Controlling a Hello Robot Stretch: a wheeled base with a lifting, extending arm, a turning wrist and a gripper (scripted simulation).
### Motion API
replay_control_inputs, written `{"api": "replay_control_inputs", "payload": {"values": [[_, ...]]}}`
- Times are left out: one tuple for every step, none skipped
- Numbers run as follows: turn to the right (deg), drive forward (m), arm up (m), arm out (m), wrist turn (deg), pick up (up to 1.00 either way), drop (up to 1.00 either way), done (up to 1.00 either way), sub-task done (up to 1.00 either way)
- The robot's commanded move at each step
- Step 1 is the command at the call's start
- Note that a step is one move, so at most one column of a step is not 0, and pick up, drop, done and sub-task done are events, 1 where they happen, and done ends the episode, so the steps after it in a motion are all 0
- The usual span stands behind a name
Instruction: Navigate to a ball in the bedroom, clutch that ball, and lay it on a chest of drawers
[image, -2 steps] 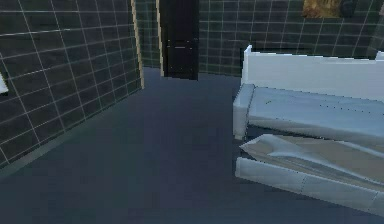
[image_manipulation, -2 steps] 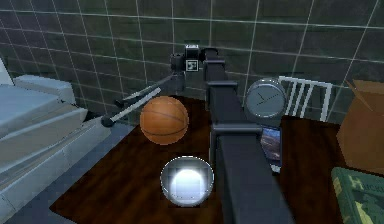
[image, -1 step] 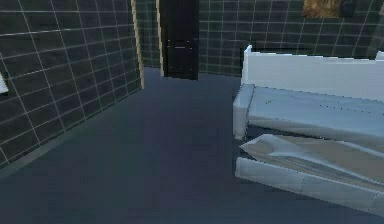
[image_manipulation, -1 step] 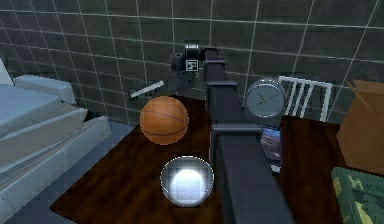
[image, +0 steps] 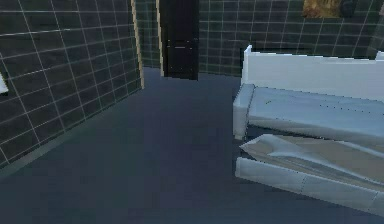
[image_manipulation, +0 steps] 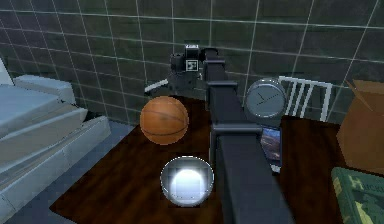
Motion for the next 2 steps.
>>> {"api": "replay_control_inputs", "payload": {"values": [[0.0, 0.0, -0.2, 0.0, 0.0, 0.0, 0.0, 0.0, 0.0], [0.0, 0.0, 0.0, 0.0, 0.0, 1.0, 0.0, 0.0, 0.0]]}}
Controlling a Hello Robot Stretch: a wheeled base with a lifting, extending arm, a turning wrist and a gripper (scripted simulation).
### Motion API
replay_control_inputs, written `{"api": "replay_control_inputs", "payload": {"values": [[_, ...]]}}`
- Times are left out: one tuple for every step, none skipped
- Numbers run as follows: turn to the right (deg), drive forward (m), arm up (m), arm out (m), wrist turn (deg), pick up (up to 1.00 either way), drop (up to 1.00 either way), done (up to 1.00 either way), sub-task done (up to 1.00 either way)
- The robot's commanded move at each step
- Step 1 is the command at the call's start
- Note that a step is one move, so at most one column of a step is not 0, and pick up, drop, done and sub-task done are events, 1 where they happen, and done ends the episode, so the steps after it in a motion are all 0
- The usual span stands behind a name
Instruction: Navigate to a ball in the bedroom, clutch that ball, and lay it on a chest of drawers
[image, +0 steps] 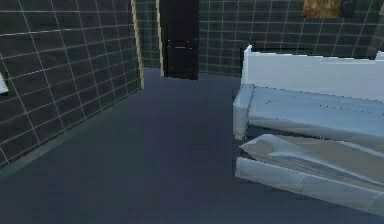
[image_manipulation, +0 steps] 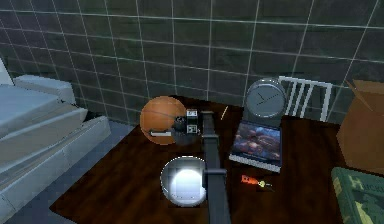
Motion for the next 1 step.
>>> {"api": "replay_control_inputs", "payload": {"values": [[0.0, 0.0, 0.1, 0.0, 0.0, 0.0, 0.0, 0.0, 0.0]]}}
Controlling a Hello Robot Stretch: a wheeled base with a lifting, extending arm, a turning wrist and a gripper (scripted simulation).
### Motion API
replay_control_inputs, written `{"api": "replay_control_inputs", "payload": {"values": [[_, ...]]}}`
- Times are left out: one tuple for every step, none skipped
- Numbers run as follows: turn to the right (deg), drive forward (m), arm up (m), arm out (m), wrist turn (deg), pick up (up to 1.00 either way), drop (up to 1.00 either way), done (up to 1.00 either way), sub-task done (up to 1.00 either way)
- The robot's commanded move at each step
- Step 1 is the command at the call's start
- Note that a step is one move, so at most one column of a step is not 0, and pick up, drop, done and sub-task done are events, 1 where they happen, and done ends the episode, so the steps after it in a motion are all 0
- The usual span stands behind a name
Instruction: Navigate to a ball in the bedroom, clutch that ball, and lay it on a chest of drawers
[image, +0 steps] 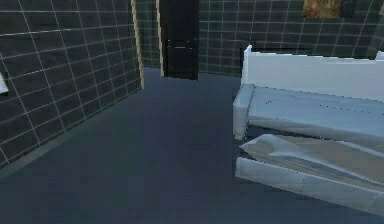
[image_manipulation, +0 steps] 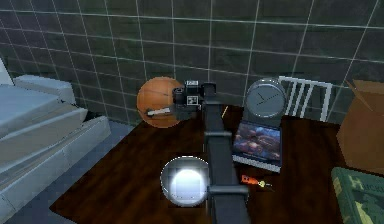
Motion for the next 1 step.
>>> {"api": "replay_control_inputs", "payload": {"values": [[0.0, 0.0, 0.1, 0.0, 0.0, 0.0, 0.0, 0.0, 0.0]]}}
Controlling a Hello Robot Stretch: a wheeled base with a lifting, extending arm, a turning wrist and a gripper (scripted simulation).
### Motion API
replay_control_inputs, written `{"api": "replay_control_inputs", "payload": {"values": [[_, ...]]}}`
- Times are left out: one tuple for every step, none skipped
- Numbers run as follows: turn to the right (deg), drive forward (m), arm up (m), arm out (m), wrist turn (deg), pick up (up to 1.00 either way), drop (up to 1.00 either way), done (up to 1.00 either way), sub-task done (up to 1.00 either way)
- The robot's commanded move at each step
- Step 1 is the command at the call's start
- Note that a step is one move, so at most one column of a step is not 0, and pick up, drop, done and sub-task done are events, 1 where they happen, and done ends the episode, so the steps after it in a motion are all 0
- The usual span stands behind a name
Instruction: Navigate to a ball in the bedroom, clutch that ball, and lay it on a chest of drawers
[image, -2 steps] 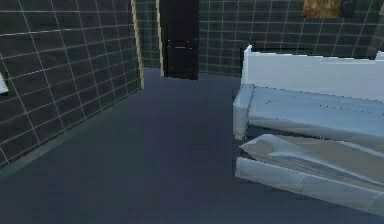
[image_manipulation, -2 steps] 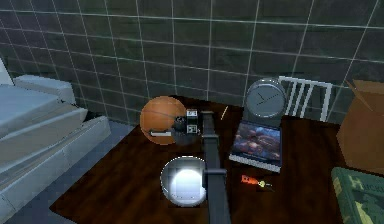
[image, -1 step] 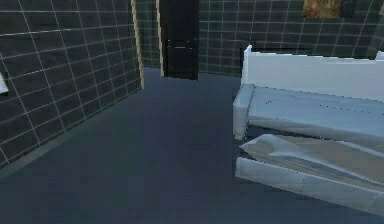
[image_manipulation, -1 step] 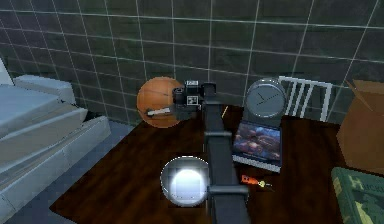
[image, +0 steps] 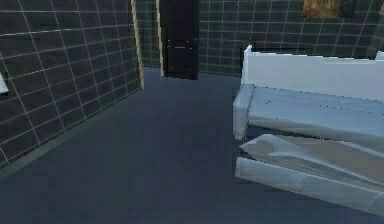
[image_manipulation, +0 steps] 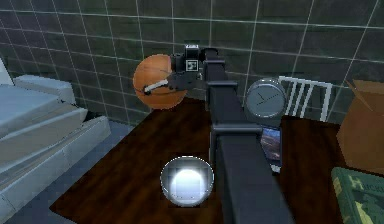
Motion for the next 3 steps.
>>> {"api": "replay_control_inputs", "payload": {"values": [[0.0, 0.0, 0.0, 0.0, -45.0, 0.0, 0.0, 0.0, 0.0], [0.0, 0.0, 0.0, 0.0, -45.0, 0.0, 0.0, 0.0, 0.0], [0.0, 0.0, 0.0, 0.0, -12.0, 0.0, 0.0, 0.0, 0.0]]}}
